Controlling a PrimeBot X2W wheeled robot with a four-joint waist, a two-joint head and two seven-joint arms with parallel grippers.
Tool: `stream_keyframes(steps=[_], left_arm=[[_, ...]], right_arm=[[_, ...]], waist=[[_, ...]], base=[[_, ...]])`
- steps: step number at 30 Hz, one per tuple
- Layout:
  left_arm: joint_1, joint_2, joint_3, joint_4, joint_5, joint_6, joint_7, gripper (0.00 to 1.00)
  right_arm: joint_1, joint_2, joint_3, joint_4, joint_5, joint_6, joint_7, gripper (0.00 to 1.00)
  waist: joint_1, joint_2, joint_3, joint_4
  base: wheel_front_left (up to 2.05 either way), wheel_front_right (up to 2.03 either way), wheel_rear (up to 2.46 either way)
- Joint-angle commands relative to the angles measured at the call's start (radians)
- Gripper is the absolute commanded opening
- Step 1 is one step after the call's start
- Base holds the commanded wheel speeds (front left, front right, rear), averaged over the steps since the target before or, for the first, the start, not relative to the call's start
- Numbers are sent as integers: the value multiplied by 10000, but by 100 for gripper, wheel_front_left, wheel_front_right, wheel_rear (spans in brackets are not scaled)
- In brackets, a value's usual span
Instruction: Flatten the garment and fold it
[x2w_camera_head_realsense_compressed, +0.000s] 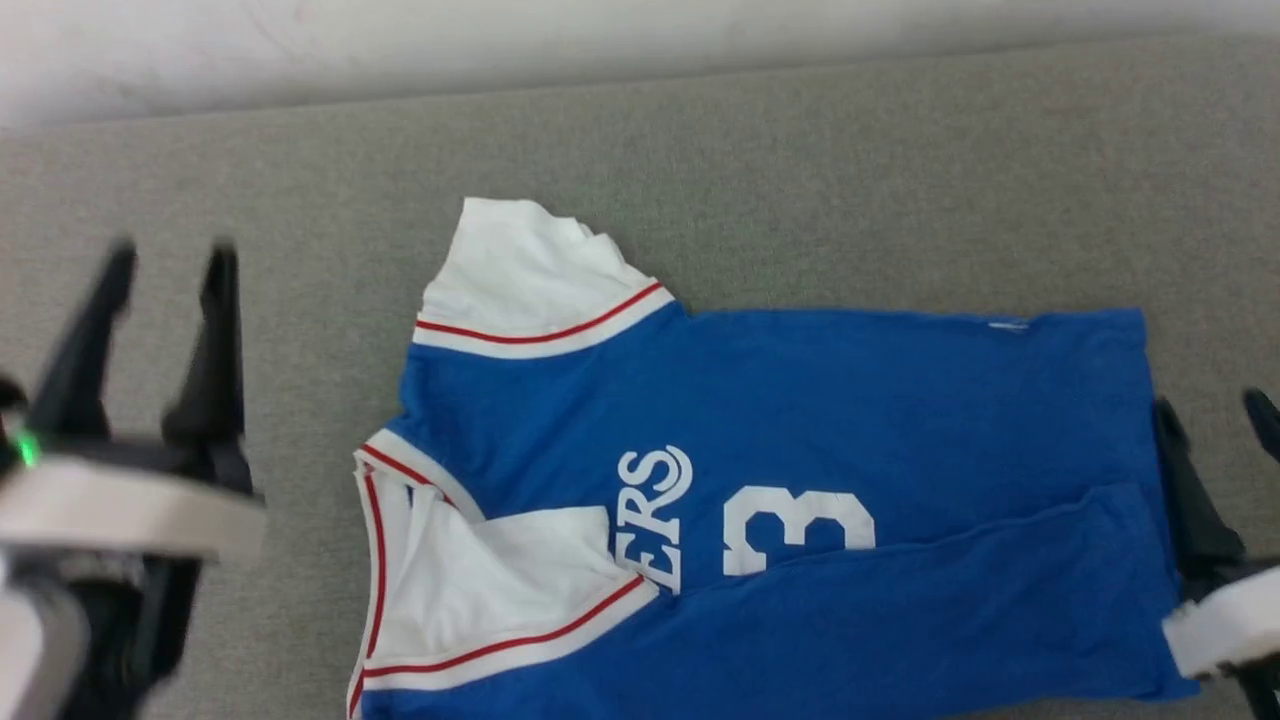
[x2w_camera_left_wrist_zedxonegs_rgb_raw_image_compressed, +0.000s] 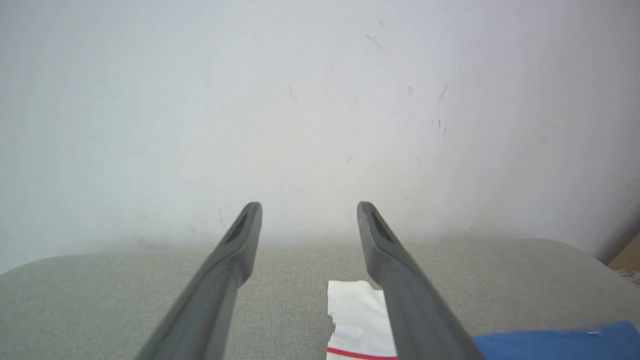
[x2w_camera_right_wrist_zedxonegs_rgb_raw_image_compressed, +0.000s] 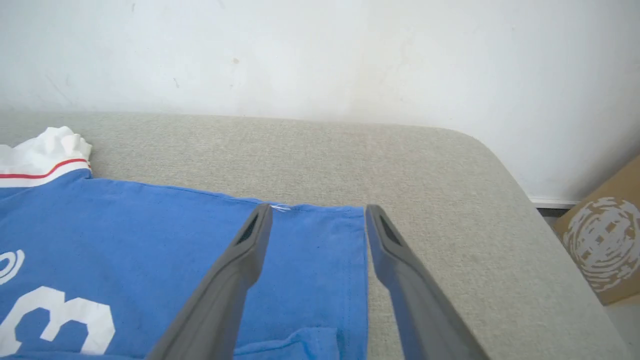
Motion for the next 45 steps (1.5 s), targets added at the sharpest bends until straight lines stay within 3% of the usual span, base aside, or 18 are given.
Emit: stream_keyframes(steps=[1, 4, 8, 14, 20, 28, 29, 30, 31, 40, 45], left_arm=[[-899, 184, -164, 132, 380, -45, 202, 100], [-3081, 599, -899, 760, 986, -665, 1155, 100], [-5737, 903, -2073, 1992, 1146, -2094, 3101, 100], [-8056, 515, -3217, 3859, 807, -3410, 5412, 100], [-8479, 222, -3475, 5193, 34, -3845, 6452, 100], [-8268, 301, -3617, 5938, -740, -3711, 7777, 100], [-8229, 309, -3648, 5933, -889, -3682, 8042, 92], [-8226, 333, -3665, 5876, -968, -3678, 8201, 13], [-8232, 359, -3667, 5813, -1004, -3679, 8273, 0], [-8165, 267, -3509, 5767, -604, -3729, 7064, 0], [-8071, 106, -3447, 5721, -647, -3814, 6596, 0]], right_arm=[[-303, 51, 186, 78, -116, -9, -144, 100], [-746, 110, 586, 192, -242, -9, -356, 100], [-1258, 103, 946, 252, -317, -9, -516, 100], [-1758, 115, 1156, 499, -428, -9, -725, 100], [-1893, 265, 1233, 694, -424, -9, -801, 100], [-1979, 273, 1152, 669, -422, -9, -814, 100], [-1979, 265, 1118, 654, -429, -9, -791, 100], [-1980, 245, 1089, 640, -445, -9, -756, 100], [-1986, 226, 1063, 622, -450, -9, -726, 100], [-2921, -543, 1006, 180, -272, -9, -609, 100], [-4010, -963, 622, 324, 515, -9, 308, 100]], waist=[[-2, 0, 744, -312], [-2, 0, 1305, -436], [-2, 0, 1991, -686], [-2, 0, 2636, -1004], [-2, 0, 3053, -1303], [-2, 0, 3407, -1409], [-2, 0, 3429, -1389], [-2, 0, 3453, -1367], [-2, 0, 3474, -1342], [-2, 0, 3073, -1130], [-2, 0, 2836, -981]], base=[[0, 0, 0], [0, 0, 0], [0, 0, 0], [0, 0, 0], [0, 0, 0], [0, 0, 0], [0, 0, 0], [0, 0, 0], [0, 0, 0], [0, 0, 0], [0, 0, 0]])
